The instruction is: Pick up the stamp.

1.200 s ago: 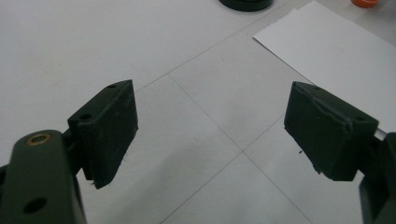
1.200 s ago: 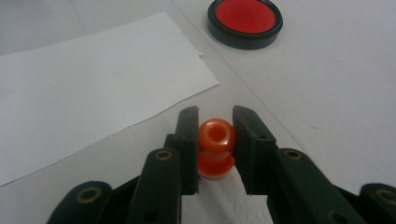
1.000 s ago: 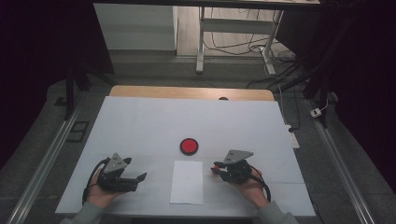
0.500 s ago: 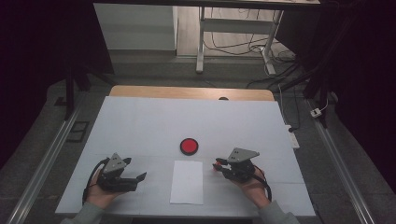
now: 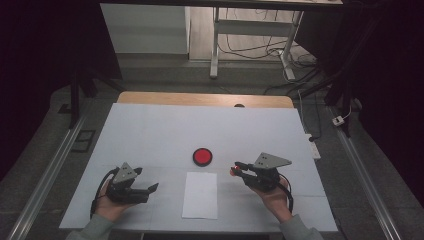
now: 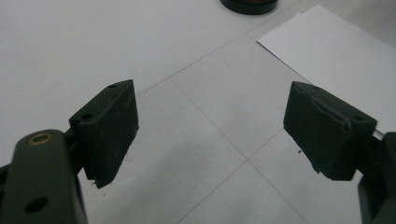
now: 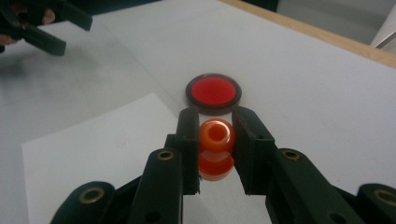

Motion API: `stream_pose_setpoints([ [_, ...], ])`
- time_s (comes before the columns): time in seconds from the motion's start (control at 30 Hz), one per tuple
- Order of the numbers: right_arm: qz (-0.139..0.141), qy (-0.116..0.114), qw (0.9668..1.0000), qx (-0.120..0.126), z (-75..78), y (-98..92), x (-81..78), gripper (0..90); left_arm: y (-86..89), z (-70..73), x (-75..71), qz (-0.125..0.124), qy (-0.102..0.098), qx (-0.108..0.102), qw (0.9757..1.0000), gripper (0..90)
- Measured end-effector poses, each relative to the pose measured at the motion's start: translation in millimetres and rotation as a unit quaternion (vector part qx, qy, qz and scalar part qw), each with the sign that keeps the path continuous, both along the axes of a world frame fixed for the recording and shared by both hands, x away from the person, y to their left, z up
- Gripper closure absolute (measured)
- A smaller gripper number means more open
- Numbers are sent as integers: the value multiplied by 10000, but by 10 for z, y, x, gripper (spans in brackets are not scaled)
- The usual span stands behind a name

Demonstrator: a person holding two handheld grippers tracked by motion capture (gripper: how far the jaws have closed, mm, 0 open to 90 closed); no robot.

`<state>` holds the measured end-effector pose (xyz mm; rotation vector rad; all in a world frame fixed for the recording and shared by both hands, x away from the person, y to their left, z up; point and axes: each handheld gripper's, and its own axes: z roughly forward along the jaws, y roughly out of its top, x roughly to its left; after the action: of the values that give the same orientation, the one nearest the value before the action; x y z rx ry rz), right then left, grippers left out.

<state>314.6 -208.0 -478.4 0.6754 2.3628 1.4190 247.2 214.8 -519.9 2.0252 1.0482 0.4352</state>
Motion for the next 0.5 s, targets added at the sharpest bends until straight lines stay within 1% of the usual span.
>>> stream_pose_setpoints([
  [0.03, -19, -15, 10000, 58, 12, -8, 3, 719, 1, 0, -1, 4, -6, -19, 10000, 184],
  [0.07, -48, -13, 10000, 63, 28, -18, 4, 719, 2, 1, -3, -1, -5, -21, 10000, 184],
  [0.13, -51, -13, 9998, 178, 44, -27, 12, 719, -2, -2, -8, -5, -7, -19, 10000, 184],
  [0.2, -64, -23, 9997, 217, 53, -29, 13, 719, -5, -2, -13, -7, -6, -14, 10000, 184],
  [0.3, -91, -183, 9994, 286, 104, -32, -2, 719, -8, -2, -28, -31, -11, -5, 10000, 184],
  [0.33, -91, -183, 9994, 286, 104, -32, -2, 719, -8, -2, -28, -31, -11, -5, 10000, 184],
  [0.37, -101, -261, 9990, 357, 139, -28, -14, 719, -4, 1, -39, -24, -7, -19, 10000, 184],
  [0.5, -74, -307, 9985, 447, 183, -21, -25, 719, 7, 4, -58, 1, -14, -30, 10000, 184],
])
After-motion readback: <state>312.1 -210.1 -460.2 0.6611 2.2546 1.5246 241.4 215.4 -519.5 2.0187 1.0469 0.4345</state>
